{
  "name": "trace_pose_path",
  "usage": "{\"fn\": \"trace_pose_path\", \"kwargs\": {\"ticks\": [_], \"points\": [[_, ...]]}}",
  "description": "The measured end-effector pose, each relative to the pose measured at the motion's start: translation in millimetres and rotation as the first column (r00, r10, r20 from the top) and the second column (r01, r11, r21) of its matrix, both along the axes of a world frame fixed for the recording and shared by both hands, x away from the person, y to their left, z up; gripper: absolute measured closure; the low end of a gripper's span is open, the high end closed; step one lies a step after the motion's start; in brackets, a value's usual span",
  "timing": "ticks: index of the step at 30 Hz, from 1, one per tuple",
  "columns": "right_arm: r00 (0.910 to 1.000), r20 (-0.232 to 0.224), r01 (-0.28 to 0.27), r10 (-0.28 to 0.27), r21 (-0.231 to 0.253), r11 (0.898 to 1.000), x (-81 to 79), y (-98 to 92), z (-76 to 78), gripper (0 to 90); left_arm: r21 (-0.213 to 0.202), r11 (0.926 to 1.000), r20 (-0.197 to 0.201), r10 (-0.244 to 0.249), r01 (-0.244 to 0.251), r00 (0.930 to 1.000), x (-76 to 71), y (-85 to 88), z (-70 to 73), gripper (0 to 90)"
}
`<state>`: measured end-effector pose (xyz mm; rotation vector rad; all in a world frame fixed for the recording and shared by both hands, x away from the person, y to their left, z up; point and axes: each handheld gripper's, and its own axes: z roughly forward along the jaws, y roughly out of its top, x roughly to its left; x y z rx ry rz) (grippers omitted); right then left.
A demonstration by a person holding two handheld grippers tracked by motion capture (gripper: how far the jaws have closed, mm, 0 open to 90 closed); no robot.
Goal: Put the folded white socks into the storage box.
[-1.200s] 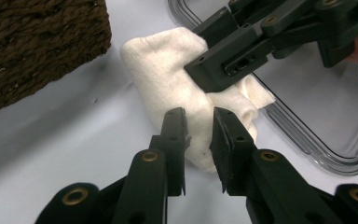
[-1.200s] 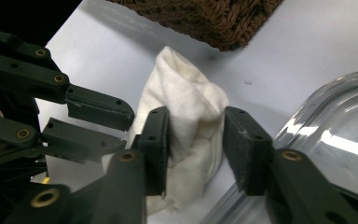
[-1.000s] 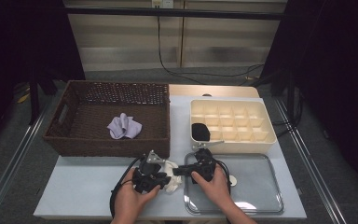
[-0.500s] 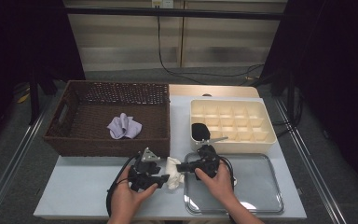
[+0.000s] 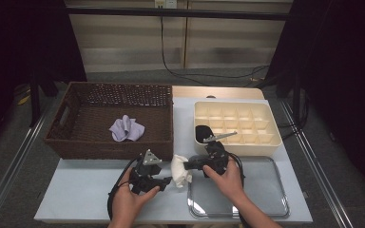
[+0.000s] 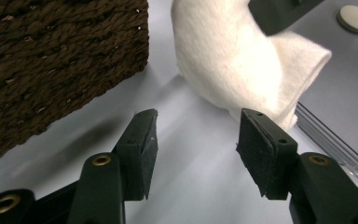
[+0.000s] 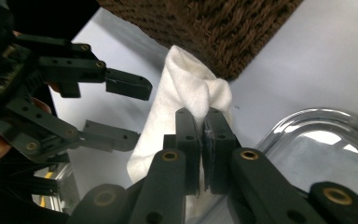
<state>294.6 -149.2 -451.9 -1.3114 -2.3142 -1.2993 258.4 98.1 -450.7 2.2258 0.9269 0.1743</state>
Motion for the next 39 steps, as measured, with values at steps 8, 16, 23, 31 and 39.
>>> {"fn": "trace_pose_path", "kwargs": {"ticks": [8, 16, 23, 31, 39], "points": [[0.9998, -0.019, -0.011, 0.01, -0.017, 1.0, 1.5, 21.5, -19.8, 83.7, 0.013, 0.9999, -0.01, 0.008, -0.008, 0.9999, -0.1, 2.0, 2.1, 50.7], [0.9999, -0.015, -0.007, 0.007, -0.027, 1.0, -2.9, 25.9, -14.1, 72.3, 0.029, 0.9995, -0.012, -0.009, 0.009, 0.9999, -2.3, -4.7, -2.1, 51.2], [0.9997, -0.024, 0.001, -0.002, -0.032, 0.999, -7.1, 17.8, -10.2, 56.7, 0.044, 0.9989, -0.019, -0.016, 0.017, 0.9997, -1.6, -5.7, -5.7, 51.3], [0.998, -0.042, -0.047, 0.046, -0.012, 0.999, -10.9, 25.3, -13.6, 82.1, 0.047, 0.9988, -0.031, -0.012, 0.013, 0.9994, -0.7, -6.8, -8.4, 52.3], [0.9938, -0.098, -0.052, 0.052, 0.002, 0.999, -6.3, 31.5, -17.2, 85.7, 0.032, 0.9994, -0.02, 0.013, -0.012, 0.9997, 0.6, 0.7, -1.3, 53.6]]}}
